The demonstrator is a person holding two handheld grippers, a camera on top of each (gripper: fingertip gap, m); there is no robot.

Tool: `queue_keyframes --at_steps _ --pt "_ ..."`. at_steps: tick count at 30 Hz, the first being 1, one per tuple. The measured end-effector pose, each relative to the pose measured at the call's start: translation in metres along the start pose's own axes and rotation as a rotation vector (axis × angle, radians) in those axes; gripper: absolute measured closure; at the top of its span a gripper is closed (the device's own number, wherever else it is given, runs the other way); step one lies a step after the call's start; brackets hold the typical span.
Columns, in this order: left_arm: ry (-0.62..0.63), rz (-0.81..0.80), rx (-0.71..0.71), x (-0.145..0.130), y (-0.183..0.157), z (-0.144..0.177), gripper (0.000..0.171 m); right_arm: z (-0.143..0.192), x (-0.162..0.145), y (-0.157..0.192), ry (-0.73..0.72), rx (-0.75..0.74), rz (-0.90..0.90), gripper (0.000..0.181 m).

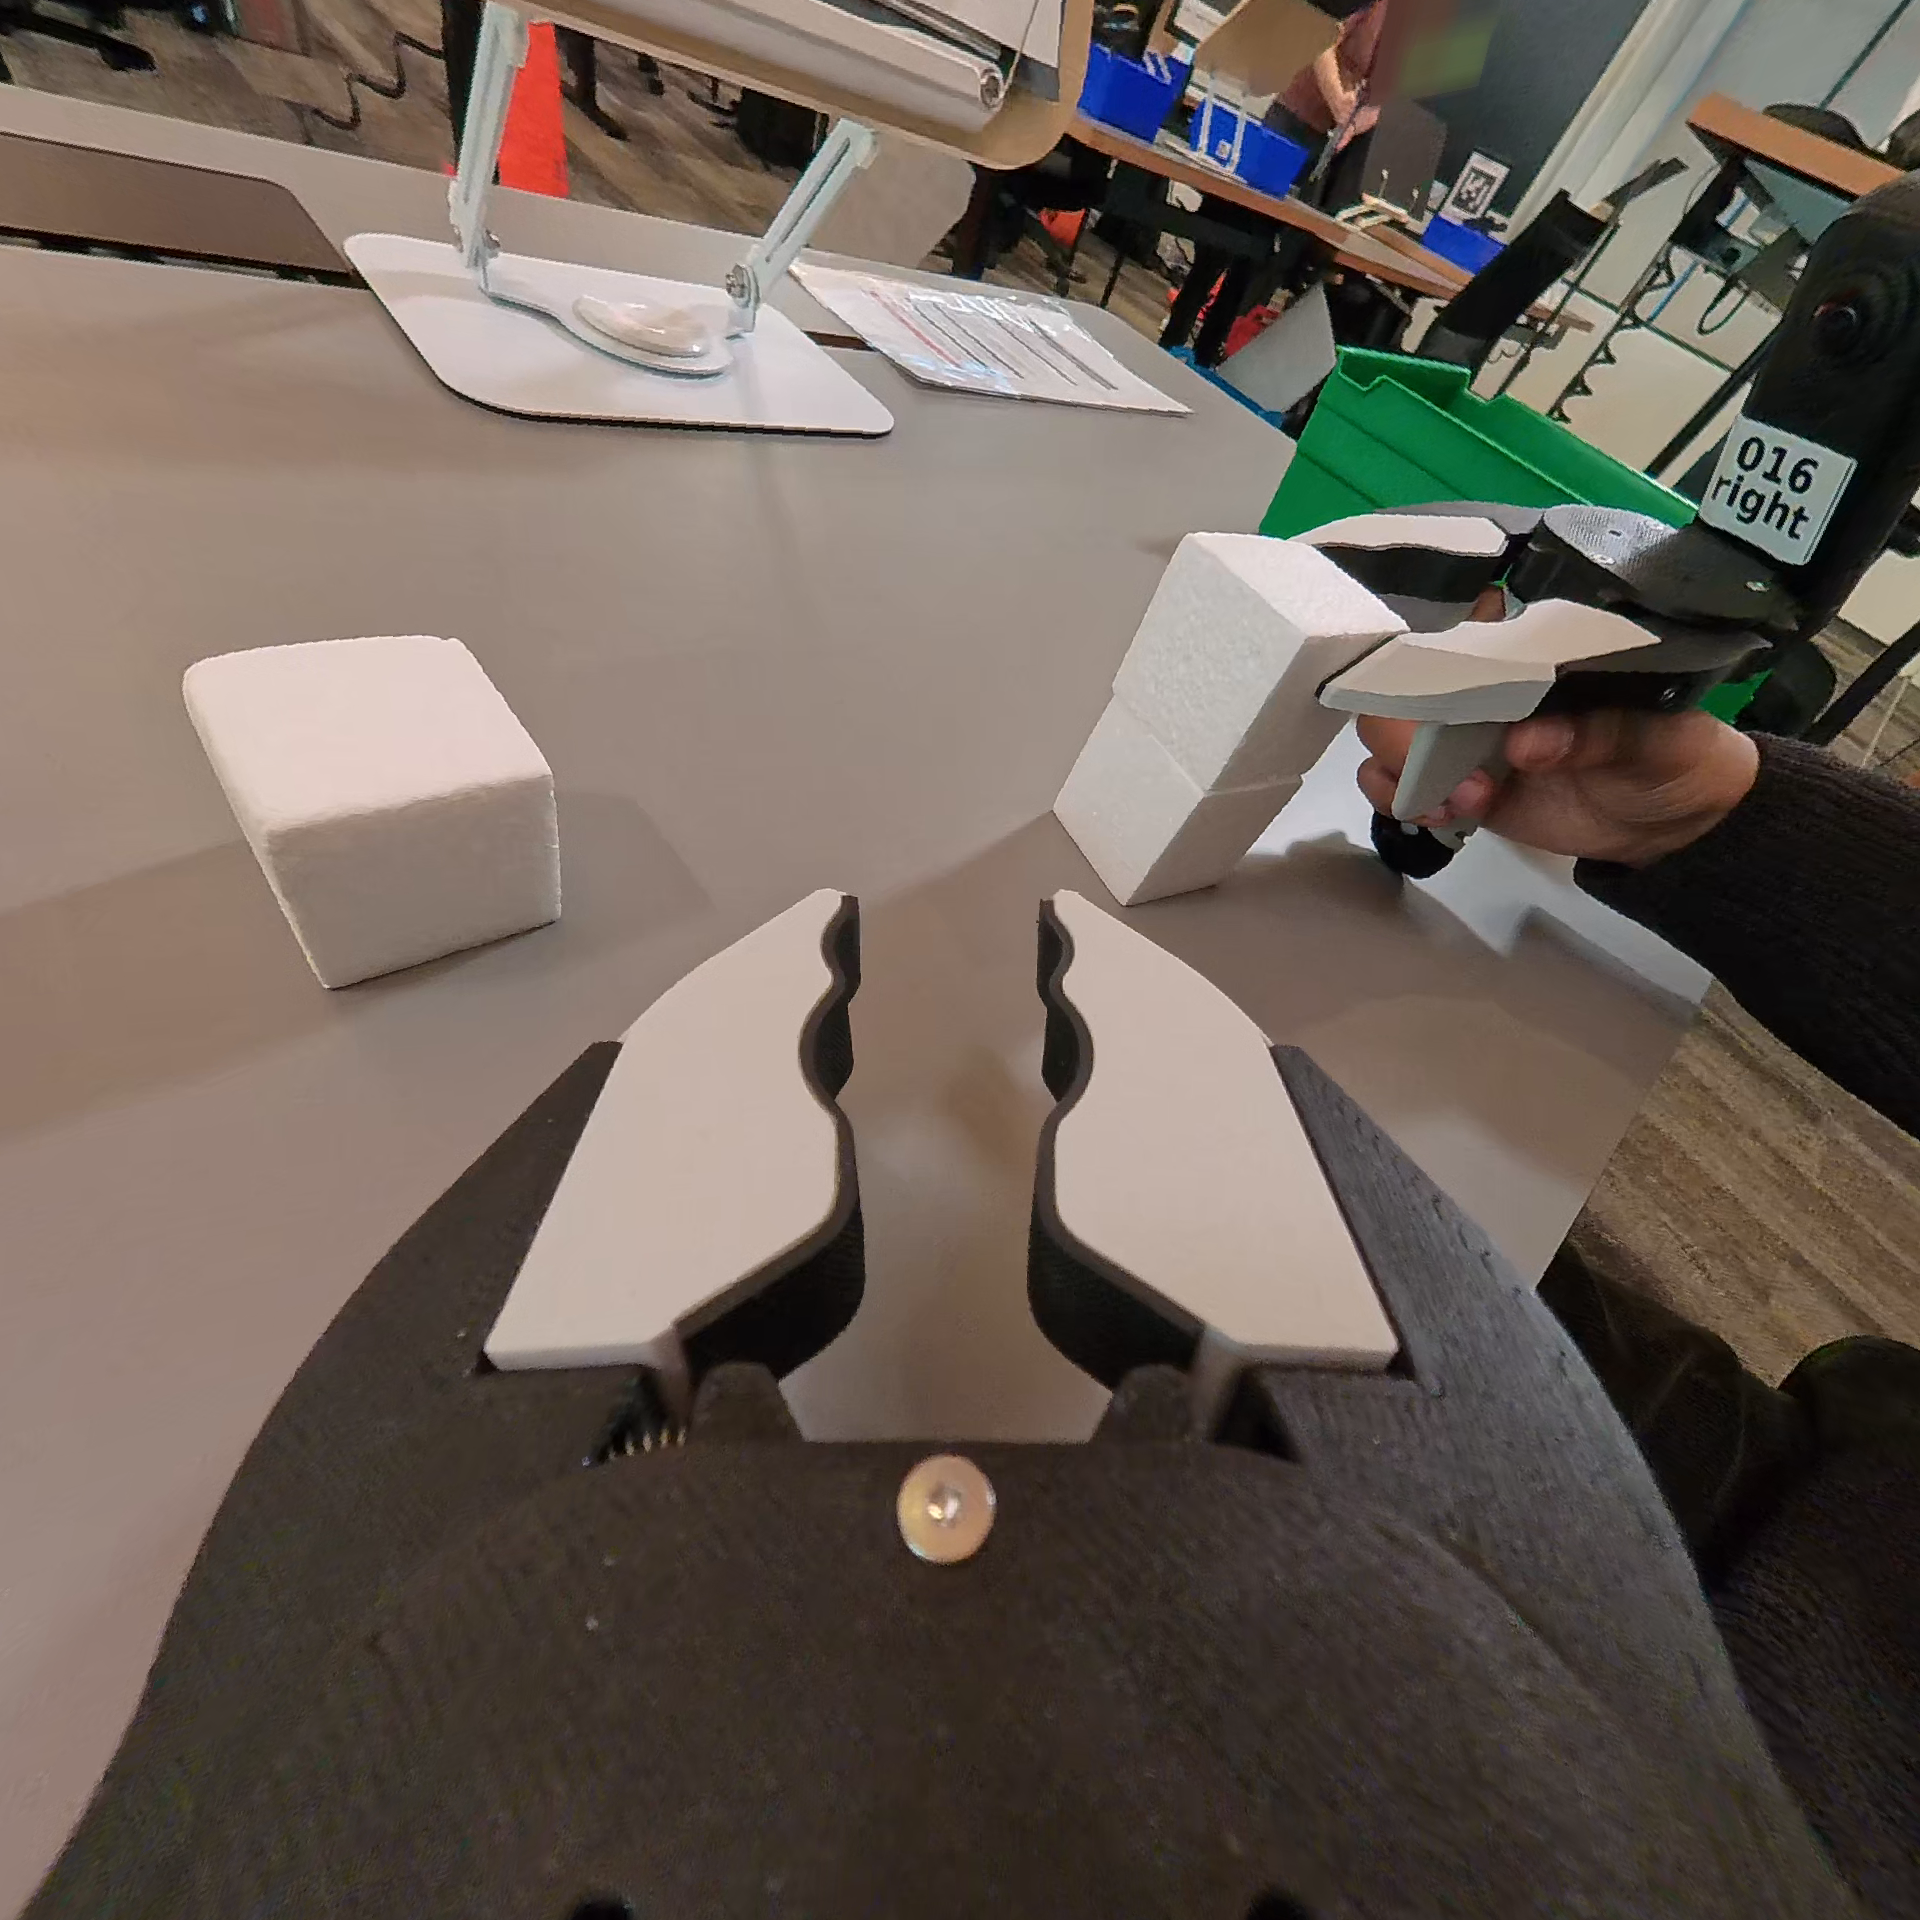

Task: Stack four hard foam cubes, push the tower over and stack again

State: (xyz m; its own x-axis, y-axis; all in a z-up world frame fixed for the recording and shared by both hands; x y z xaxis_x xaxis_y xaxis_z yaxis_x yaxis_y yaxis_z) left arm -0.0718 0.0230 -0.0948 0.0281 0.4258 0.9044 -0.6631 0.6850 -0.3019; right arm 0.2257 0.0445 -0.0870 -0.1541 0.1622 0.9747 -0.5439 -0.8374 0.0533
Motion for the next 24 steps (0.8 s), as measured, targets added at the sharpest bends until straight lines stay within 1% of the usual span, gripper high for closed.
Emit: queue_keyframes --at_steps 5,10,24 --pt "-0.004 -0.009 0.001 0.0003 -0.0006 0.0002 0.135 0.0002 0.0 0.0 0.0 0.0 -0.001 0.12" --pt "-0.003 0.001 0.002 0.0005 0.0003 0.0006 0.136 0.0001 0.0001 0.0007 0.001 -0.008 0.006 0.123" --pt "-0.006 0.01 0.015 0.0005 0.0015 0.0007 0.133 0.0 0.0018 0.0008 -0.005 -0.011 -0.005 0.123"
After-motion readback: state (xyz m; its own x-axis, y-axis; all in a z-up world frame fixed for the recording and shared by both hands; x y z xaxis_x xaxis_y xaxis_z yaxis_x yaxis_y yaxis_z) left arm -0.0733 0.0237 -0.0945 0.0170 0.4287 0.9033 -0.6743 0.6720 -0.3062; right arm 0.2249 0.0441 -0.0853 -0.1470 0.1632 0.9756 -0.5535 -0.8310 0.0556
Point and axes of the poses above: each gripper's, where its closed fingertips meet, z back along the fingers, x out of its top, y = z × x across the jaws, the point moved 10 cm from there along z, back along the fingers, and after that the axes turned 1 degree about x, right-handed, at the moved point
